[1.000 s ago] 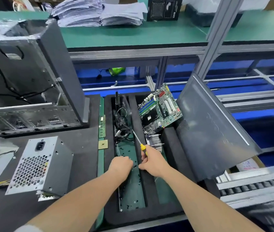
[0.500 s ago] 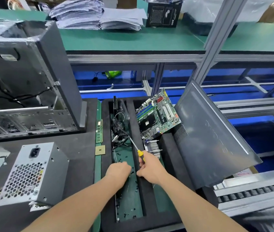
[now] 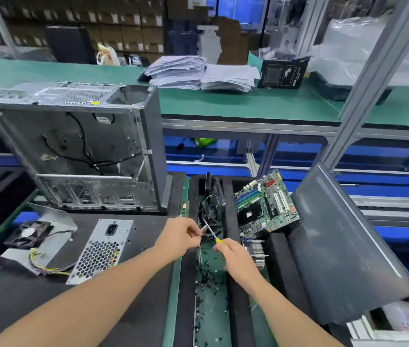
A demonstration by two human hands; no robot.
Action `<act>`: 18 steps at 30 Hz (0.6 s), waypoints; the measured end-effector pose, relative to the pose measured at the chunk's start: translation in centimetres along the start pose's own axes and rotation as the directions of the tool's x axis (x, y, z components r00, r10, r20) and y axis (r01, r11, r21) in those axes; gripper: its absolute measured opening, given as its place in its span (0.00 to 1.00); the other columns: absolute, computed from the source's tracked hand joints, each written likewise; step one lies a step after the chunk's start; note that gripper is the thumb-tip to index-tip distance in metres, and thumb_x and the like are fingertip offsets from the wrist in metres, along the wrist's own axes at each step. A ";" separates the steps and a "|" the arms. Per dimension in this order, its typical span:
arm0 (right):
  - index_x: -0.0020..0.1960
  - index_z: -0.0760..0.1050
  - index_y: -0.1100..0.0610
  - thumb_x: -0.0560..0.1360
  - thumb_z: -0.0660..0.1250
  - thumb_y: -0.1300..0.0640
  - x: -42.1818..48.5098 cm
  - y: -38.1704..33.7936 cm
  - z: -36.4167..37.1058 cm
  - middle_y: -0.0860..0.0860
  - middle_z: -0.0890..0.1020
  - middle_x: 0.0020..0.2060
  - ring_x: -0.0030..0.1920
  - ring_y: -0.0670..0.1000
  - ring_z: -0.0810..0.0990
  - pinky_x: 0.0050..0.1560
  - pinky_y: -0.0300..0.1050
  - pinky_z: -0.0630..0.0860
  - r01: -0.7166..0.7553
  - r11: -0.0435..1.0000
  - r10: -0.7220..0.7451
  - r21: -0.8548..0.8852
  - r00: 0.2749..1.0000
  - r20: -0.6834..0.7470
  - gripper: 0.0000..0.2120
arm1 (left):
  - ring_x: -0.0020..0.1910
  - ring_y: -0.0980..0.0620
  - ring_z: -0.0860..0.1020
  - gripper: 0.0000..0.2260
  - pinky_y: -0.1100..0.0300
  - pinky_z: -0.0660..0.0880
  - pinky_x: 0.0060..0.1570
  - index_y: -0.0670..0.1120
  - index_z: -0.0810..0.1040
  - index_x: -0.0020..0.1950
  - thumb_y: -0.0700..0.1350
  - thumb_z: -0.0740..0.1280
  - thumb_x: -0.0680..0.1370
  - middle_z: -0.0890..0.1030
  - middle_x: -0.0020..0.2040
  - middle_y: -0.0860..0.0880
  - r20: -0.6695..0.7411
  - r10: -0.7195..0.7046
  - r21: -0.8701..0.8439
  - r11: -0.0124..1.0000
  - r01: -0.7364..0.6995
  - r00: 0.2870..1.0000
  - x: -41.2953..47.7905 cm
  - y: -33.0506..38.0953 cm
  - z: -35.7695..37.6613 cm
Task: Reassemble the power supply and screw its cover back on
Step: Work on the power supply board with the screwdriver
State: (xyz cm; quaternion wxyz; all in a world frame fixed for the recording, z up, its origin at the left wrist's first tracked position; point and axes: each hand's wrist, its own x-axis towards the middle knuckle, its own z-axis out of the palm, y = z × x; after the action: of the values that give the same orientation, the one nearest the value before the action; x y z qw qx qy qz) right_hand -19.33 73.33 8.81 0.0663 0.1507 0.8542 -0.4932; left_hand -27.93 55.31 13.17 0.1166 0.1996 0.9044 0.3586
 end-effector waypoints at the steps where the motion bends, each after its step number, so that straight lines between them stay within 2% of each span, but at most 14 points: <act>1: 0.54 0.80 0.52 0.85 0.60 0.47 0.1 -1.4 0.0 0.49 0.79 0.46 0.48 0.50 0.78 0.56 0.52 0.76 0.054 0.998 -0.054 0.011 0.999 0.004 0.13 | 0.33 0.54 0.84 0.04 0.70 0.77 0.39 0.45 0.84 0.42 0.37 0.74 0.75 0.83 0.31 0.53 0.013 0.001 -0.045 0.999 0.000 1.000 -0.2 -0.2 -1.4; 4: 0.57 0.80 0.49 0.84 0.65 0.48 0.4 -5.8 0.2 0.45 0.81 0.43 0.42 0.45 0.78 0.52 0.48 0.78 0.233 0.971 -0.232 0.047 0.972 -0.022 0.08 | 0.31 0.55 0.85 0.06 0.70 0.77 0.34 0.45 0.81 0.41 0.37 0.76 0.75 0.85 0.31 0.50 -0.025 0.001 -0.102 0.995 -0.004 1.000 -1.4 -1.3 -5.5; 7: 0.54 0.81 0.49 0.79 0.72 0.53 0.6 -10.1 0.5 0.45 0.83 0.43 0.40 0.40 0.78 0.47 0.37 0.75 0.350 0.934 -0.347 0.070 0.937 -0.052 0.05 | 0.34 0.51 0.86 0.05 0.68 0.79 0.35 0.43 0.82 0.44 0.37 0.76 0.74 0.86 0.34 0.49 -0.107 -0.048 -0.222 0.975 0.023 0.993 -3.3 -3.2 -9.2; 10: 0.51 0.82 0.48 0.76 0.75 0.54 0.8 -13.8 1.1 0.44 0.85 0.45 0.45 0.40 0.81 0.48 0.32 0.74 0.418 0.908 -0.418 0.004 0.908 -0.009 0.05 | 0.38 0.46 0.88 0.06 0.57 0.85 0.43 0.42 0.83 0.47 0.38 0.79 0.73 0.87 0.37 0.44 -0.183 -0.125 -0.399 0.916 0.043 0.975 -5.4 -5.5 -12.2; 13: 0.51 0.83 0.47 0.75 0.77 0.53 0.6 -16.7 2.2 0.42 0.85 0.45 0.47 0.41 0.81 0.46 0.27 0.71 0.468 0.881 -0.468 -0.071 0.883 0.018 0.05 | 0.43 0.41 0.88 0.09 0.55 0.85 0.49 0.42 0.85 0.50 0.39 0.80 0.72 0.87 0.41 0.39 -0.203 -0.168 -0.552 0.834 0.029 0.965 -7.2 -7.7 -14.5; 15: 0.51 0.83 0.47 0.76 0.76 0.53 0.6 -18.2 3.3 0.42 0.84 0.45 0.47 0.41 0.80 0.44 0.27 0.70 0.498 0.858 -0.500 -0.129 0.866 0.014 0.05 | 0.45 0.39 0.87 0.08 0.53 0.84 0.50 0.41 0.86 0.51 0.38 0.79 0.73 0.87 0.43 0.38 -0.205 -0.169 -0.596 0.803 0.014 0.964 -8.0 -9.0 -15.9; 18: 0.51 0.83 0.47 0.77 0.76 0.53 0.6 -20.3 4.7 0.41 0.84 0.45 0.48 0.40 0.79 0.45 0.30 0.71 0.534 0.816 -0.542 -0.219 0.840 0.030 0.05 | 0.44 0.40 0.87 0.06 0.58 0.84 0.46 0.39 0.86 0.50 0.35 0.77 0.75 0.87 0.42 0.38 -0.216 -0.122 -0.588 0.808 -0.029 0.969 -8.6 -10.6 -17.7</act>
State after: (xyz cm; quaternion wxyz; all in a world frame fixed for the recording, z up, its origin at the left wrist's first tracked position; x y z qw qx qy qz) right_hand -26.58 59.91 22.97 -0.0738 -0.0967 0.9119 -0.3921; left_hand -29.45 33.76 19.02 0.0697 0.0859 0.7613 0.6389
